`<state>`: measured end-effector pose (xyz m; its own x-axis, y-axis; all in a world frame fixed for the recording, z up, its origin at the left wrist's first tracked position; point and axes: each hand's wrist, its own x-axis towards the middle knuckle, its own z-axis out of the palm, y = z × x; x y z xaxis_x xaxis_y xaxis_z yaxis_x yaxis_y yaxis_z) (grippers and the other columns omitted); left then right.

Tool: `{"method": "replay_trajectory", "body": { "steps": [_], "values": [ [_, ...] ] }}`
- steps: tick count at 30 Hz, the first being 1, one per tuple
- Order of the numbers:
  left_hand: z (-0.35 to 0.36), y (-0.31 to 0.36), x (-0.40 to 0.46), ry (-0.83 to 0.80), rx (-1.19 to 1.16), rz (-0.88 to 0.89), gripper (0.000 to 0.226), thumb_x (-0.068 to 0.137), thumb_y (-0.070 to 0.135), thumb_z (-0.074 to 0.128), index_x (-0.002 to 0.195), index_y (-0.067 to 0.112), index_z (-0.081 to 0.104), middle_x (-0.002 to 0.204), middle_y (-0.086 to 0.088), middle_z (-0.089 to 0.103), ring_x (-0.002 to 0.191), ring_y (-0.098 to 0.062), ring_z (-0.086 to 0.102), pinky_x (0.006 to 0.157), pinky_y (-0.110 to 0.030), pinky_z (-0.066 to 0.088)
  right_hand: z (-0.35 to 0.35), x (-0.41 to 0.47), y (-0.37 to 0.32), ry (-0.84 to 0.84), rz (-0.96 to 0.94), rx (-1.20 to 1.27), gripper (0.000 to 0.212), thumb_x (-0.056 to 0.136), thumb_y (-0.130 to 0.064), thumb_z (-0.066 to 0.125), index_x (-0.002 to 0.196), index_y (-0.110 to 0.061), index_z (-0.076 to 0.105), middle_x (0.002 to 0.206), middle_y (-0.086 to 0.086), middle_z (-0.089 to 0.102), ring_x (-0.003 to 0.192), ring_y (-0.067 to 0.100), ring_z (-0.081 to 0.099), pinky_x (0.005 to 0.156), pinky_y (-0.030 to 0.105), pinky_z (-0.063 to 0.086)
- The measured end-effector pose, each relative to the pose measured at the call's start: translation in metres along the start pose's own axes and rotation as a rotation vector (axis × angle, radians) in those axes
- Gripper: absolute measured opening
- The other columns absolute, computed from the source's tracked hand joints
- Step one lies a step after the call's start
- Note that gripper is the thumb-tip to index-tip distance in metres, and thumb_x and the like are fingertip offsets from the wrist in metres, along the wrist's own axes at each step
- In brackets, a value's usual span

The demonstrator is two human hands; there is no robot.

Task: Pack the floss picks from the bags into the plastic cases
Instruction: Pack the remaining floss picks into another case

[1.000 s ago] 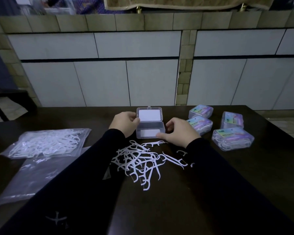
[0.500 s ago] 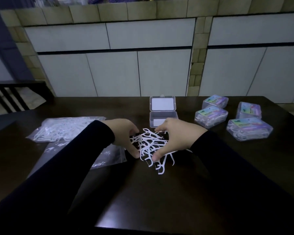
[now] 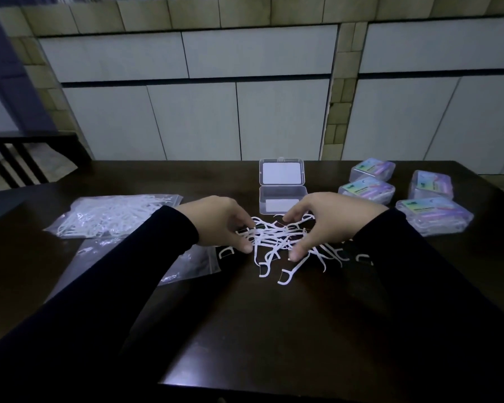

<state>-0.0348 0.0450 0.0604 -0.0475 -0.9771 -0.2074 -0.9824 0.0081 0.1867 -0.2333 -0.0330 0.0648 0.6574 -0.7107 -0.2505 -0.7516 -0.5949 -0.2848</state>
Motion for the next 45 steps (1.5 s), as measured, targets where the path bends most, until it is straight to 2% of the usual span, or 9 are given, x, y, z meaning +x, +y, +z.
{"method": "replay_trajectory", "body": {
  "steps": [3,9,15,19,24,28,32,37,45],
  "values": [
    [0.002,-0.001,0.002,-0.027,0.038,-0.014,0.055,0.076,0.048,0.074,0.127,0.033,0.059,0.120,0.012,0.059,0.105,-0.010,0.055,0.091,-0.028,0.046,0.001,-0.001,0.001,-0.047,0.033,-0.043,0.083,0.065,-0.044,0.085,0.138,-0.034,0.047,0.138,-0.010,0.050,0.127,0.015,0.046,0.098,0.032,0.040],
    [0.010,0.002,0.008,0.087,0.033,0.035,0.027,0.084,0.043,0.068,0.108,0.031,0.070,0.104,0.012,0.067,0.087,-0.004,0.057,0.075,-0.021,0.045,0.008,0.009,0.006,0.071,-0.003,0.009,0.035,0.082,-0.038,0.073,0.115,-0.028,0.066,0.112,-0.006,0.063,0.098,0.009,0.057,0.076,0.021,0.043],
    [0.009,0.005,0.008,0.080,0.031,-0.006,0.029,0.086,0.040,0.066,0.112,0.028,0.065,0.102,0.012,0.064,0.091,-0.007,0.059,0.082,-0.025,0.050,0.011,0.012,0.012,0.128,-0.015,0.032,0.023,0.082,-0.034,0.075,0.104,-0.029,0.070,0.108,-0.009,0.063,0.103,0.011,0.056,0.084,0.027,0.045],
    [0.009,0.008,0.012,0.070,0.038,-0.050,0.027,0.089,0.035,0.063,0.115,0.026,0.064,0.101,0.009,0.064,0.091,-0.011,0.059,0.081,-0.027,0.049,0.010,0.012,0.012,0.099,-0.017,0.040,0.026,0.084,-0.028,0.073,0.109,-0.026,0.069,0.100,-0.009,0.062,0.094,0.009,0.057,0.075,0.023,0.044],
    [0.010,0.008,0.014,0.120,0.059,-0.070,0.006,0.091,0.029,0.060,0.095,0.028,0.065,0.093,0.011,0.062,0.085,-0.008,0.055,0.071,-0.022,0.040,0.011,0.014,0.017,0.139,0.009,-0.016,0.023,0.086,-0.031,0.071,0.106,-0.022,0.069,0.094,-0.007,0.058,0.090,0.012,0.056,0.075,0.026,0.043],
    [0.013,0.011,0.016,0.135,0.054,-0.091,0.011,0.093,0.029,0.057,0.097,0.023,0.065,0.102,0.006,0.063,0.090,-0.013,0.056,0.073,-0.025,0.043,0.009,0.014,0.021,0.183,0.002,-0.013,0.021,0.086,-0.034,0.070,0.104,-0.024,0.071,0.092,-0.007,0.060,0.088,0.011,0.057,0.072,0.025,0.041],
    [0.014,0.014,0.016,0.156,0.043,-0.117,0.018,0.095,0.027,0.052,0.103,0.018,0.065,0.106,0.001,0.064,0.095,-0.018,0.058,0.078,-0.027,0.046,0.006,0.013,0.026,0.239,-0.016,-0.003,0.022,0.084,-0.038,0.071,0.101,-0.024,0.072,0.090,-0.008,0.064,0.087,0.011,0.059,0.075,0.028,0.046],
    [0.017,0.016,0.016,0.190,-0.007,-0.154,0.019,0.095,0.021,0.051,0.103,0.018,0.068,0.108,-0.001,0.066,0.099,-0.020,0.060,0.085,-0.030,0.050,0.001,0.014,0.029,0.344,-0.036,0.023,0.023,0.082,-0.044,0.071,0.100,-0.030,0.073,0.094,-0.009,0.068,0.093,0.013,0.060,0.095,0.040,0.044],
    [0.012,0.015,0.016,0.370,-0.135,-0.219,0.014,0.092,0.020,0.054,0.096,0.025,0.067,0.101,0.001,0.067,0.091,-0.018,0.061,0.077,-0.028,0.048,-0.002,0.015,0.038,0.552,-0.062,0.147,0.020,0.082,-0.040,0.072,0.097,-0.027,0.075,0.086,-0.009,0.067,0.086,0.013,0.058,0.090,0.038,0.044]
  ]
}}
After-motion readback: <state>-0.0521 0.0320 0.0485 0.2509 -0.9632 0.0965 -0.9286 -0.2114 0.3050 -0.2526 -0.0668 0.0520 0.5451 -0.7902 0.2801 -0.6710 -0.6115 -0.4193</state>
